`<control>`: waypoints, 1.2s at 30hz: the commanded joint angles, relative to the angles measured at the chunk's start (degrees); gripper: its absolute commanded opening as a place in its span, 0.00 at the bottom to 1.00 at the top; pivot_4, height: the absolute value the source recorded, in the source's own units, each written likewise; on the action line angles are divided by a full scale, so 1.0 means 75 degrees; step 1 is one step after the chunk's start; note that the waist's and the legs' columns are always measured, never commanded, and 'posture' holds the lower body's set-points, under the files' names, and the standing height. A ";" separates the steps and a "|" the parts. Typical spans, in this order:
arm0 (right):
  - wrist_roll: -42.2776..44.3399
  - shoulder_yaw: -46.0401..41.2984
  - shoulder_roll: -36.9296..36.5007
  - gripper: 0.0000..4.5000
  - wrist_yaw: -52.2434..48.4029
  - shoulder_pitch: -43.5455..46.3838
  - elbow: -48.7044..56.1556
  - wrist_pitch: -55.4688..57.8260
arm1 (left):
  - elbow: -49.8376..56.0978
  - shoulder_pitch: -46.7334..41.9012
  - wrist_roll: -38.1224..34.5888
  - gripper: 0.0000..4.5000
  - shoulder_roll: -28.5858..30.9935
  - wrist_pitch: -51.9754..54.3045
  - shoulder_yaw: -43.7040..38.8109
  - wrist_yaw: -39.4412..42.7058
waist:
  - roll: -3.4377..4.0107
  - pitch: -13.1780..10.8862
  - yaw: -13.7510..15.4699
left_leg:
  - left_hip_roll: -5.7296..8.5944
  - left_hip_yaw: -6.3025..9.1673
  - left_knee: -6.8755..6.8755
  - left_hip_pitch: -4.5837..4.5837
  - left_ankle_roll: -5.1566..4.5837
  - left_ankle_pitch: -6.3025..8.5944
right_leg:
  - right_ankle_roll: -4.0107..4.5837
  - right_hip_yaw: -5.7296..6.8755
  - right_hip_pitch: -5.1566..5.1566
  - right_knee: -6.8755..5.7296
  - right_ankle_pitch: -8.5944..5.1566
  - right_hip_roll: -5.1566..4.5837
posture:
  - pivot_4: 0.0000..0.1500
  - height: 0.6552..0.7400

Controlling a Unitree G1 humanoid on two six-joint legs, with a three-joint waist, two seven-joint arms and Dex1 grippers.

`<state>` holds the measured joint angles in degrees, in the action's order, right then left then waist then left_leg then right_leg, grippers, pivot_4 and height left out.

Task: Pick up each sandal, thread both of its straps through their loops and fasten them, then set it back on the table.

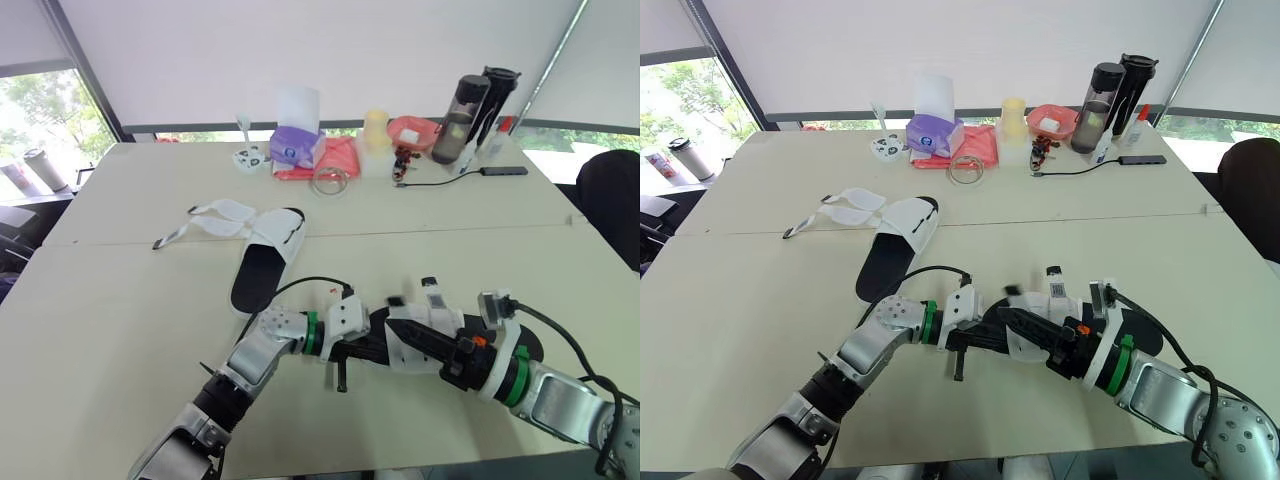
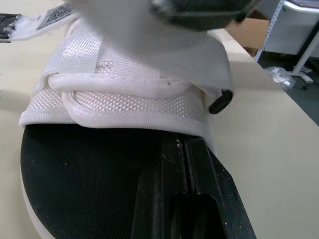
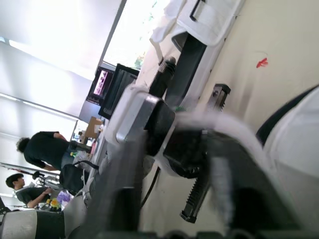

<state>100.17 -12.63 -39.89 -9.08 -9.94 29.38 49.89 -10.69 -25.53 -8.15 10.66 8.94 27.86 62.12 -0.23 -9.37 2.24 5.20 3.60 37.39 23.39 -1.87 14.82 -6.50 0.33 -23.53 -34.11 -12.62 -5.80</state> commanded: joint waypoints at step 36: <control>-0.6387 0.1431 -0.1759 0.80 -0.5328 0.3816 -0.1938 -0.0029 | -0.0758 -0.0208 0.0280 0.00 0.0078 -0.0263 -0.0062 -0.0222 | 0.0001 0.0000 0.0007 | 0.0001 -0.0010 0.0011 -0.0002 0.0001 0.0000 | 0.0007 0.0005 0.0001 -0.0002 0.0008 -0.0002 | 1.00 1.00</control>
<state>51.94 -0.91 -53.20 -47.56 17.28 14.89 48.85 -13.77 -27.31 -8.10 10.50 6.24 28.32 62.46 -0.23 -9.37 2.30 5.20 3.52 37.48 23.37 -1.86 14.82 -6.44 0.36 -23.52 -34.13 -12.56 -5.82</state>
